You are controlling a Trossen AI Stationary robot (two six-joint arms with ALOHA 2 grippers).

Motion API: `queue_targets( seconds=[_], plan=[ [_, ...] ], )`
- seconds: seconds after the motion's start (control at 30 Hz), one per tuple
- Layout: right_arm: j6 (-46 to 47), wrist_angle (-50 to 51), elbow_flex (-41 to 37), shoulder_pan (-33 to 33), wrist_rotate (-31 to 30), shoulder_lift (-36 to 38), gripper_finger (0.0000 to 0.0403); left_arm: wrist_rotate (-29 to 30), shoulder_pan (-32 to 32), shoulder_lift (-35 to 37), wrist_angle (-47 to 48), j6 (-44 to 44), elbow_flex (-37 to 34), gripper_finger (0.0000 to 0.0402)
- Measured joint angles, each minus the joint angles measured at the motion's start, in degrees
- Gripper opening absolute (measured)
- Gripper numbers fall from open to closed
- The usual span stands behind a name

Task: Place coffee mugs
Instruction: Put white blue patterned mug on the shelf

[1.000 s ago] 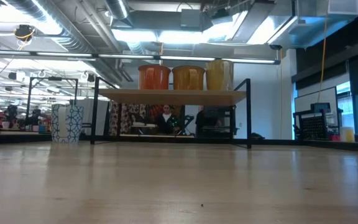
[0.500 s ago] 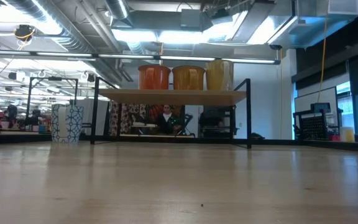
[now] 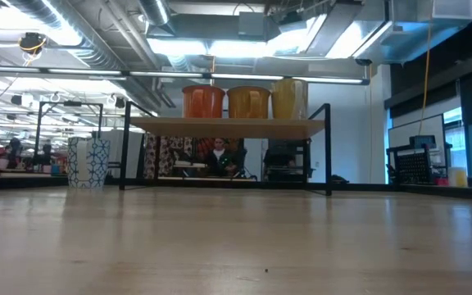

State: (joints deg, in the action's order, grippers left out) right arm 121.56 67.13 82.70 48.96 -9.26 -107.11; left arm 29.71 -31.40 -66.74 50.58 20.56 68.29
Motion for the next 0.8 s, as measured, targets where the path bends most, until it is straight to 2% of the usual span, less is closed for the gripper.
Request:
queue_targets(
  seconds=[0.17, 0.33, 0.57, 0.8],
  plan=[
    [-11.4, 1.0, 4.4, -5.7, -2.7, 0.0, 0.0037, 1.0, 0.0, 2.2, 0.0, 0.0, 0.0, 0.0167],
    [-20.4, 2.4, 9.0, -11.8, -3.9, 0.0, 0.0037, 2.9, 0.0, 7.3, 1.6, 0.1, 0.0, 0.0167],
    [-27.2, 10.1, 17.6, -21.3, -5.2, 0.0, 0.0037, 5.9, 0.8, 15.9, 5.2, -2.9, 0.0, 0.0167],
    [-31.8, 20.5, 28.7, -31.7, -8.3, 0.0, 0.0037, 6.2, 2.6, 22.8, 8.0, -7.3, 0.0, 0.0167]
  ],
)
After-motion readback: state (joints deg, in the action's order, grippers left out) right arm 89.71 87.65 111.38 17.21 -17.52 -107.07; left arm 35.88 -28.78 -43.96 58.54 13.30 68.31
